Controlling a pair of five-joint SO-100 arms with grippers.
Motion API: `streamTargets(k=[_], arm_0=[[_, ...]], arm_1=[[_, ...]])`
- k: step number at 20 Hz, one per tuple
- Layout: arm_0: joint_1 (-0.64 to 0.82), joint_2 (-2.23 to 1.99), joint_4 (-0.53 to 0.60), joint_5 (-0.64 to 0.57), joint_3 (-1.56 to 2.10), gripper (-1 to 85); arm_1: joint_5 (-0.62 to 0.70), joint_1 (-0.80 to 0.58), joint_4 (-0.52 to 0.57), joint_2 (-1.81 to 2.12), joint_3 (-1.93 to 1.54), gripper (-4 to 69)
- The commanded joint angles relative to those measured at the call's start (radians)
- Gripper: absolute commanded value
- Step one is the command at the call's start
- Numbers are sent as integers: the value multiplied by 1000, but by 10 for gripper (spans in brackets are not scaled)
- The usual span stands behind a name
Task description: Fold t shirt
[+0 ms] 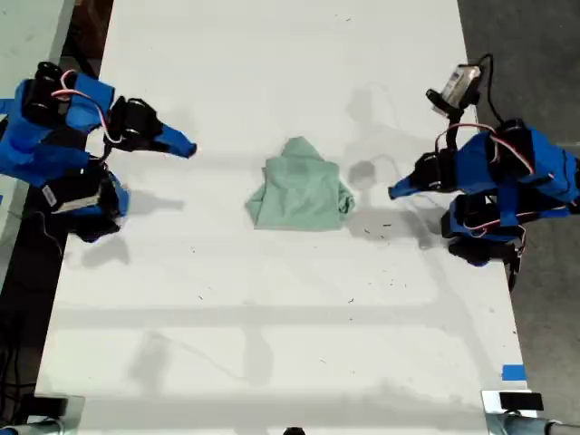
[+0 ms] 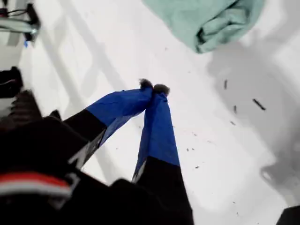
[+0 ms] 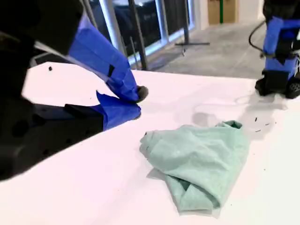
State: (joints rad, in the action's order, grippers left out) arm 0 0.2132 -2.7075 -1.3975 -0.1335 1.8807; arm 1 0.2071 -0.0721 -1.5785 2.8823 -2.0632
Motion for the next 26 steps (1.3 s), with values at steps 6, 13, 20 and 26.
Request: streamTargets(k=[6,13,20,26], arm_0=[[-256,-879,394,117,1160,47],[-275,-893,385,393,1342,79],[-89,-894,330,245,1330,145],[-109,-894,330,245,1330,145]], arm_1=[[-57,130,218,626,-805,16],[-51,58,178,627,-1005,-2],[31,60,204,627,-1025,1],[32,60,204,627,-1026,1]])
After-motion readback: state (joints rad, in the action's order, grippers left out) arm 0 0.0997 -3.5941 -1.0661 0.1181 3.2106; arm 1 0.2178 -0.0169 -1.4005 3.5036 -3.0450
